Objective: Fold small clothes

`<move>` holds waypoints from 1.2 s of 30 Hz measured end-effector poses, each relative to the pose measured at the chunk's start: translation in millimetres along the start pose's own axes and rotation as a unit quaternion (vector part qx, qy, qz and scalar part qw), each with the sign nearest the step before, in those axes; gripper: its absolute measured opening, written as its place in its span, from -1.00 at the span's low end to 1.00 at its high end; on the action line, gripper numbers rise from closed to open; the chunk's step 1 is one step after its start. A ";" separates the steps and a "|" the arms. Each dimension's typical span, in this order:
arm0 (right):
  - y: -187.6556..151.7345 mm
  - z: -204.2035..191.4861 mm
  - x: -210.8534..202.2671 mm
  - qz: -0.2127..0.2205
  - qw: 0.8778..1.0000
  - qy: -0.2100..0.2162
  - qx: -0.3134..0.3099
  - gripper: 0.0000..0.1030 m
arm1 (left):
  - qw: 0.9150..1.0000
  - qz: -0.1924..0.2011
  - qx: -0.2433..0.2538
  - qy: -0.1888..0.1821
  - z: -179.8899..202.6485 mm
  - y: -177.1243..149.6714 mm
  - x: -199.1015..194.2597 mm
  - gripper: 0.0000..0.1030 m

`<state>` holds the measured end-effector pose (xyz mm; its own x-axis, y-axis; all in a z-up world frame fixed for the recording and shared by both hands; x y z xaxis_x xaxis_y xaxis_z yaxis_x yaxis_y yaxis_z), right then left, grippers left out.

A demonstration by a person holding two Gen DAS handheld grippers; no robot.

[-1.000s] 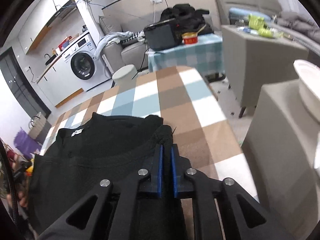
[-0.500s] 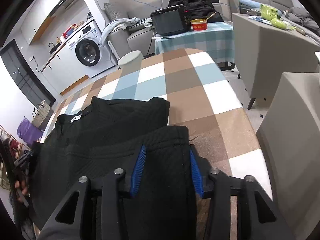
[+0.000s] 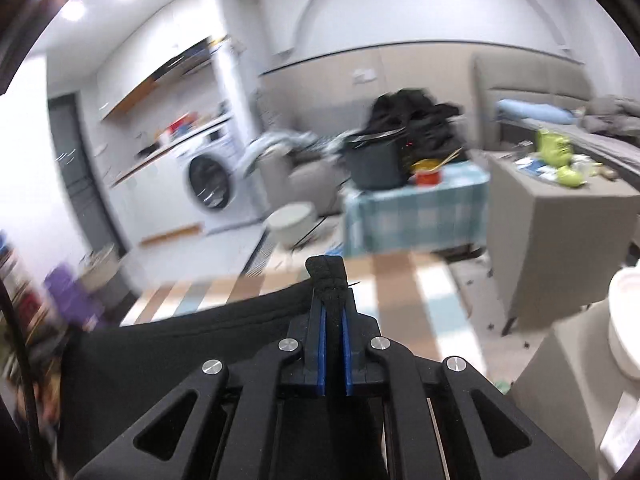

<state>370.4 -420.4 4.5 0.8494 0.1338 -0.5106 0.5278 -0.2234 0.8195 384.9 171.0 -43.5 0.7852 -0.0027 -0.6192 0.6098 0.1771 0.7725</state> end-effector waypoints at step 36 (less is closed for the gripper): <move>-246.9 19.7 -126.6 -0.253 0.963 0.092 0.021 -0.76 | 0.988 -0.149 -0.022 0.015 -11.7 -233.2 -154.9 0.28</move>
<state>132.5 -401.1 -138.3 0.4726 0.4036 -0.7834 0.8765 -0.1233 0.4653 119.9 141.6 -129.3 0.5673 -0.0324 -0.8229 0.8080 0.2150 0.5486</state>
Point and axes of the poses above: each gripper's, at about its wrist camera, not at the fingertips, and x roughly the way its jaws point, z to its right, y to its top, the point moved 8 cm from there along x, roughly the way its jaws point, and after that the axes turned 2 degrees about -z, right-handed, at the moved point
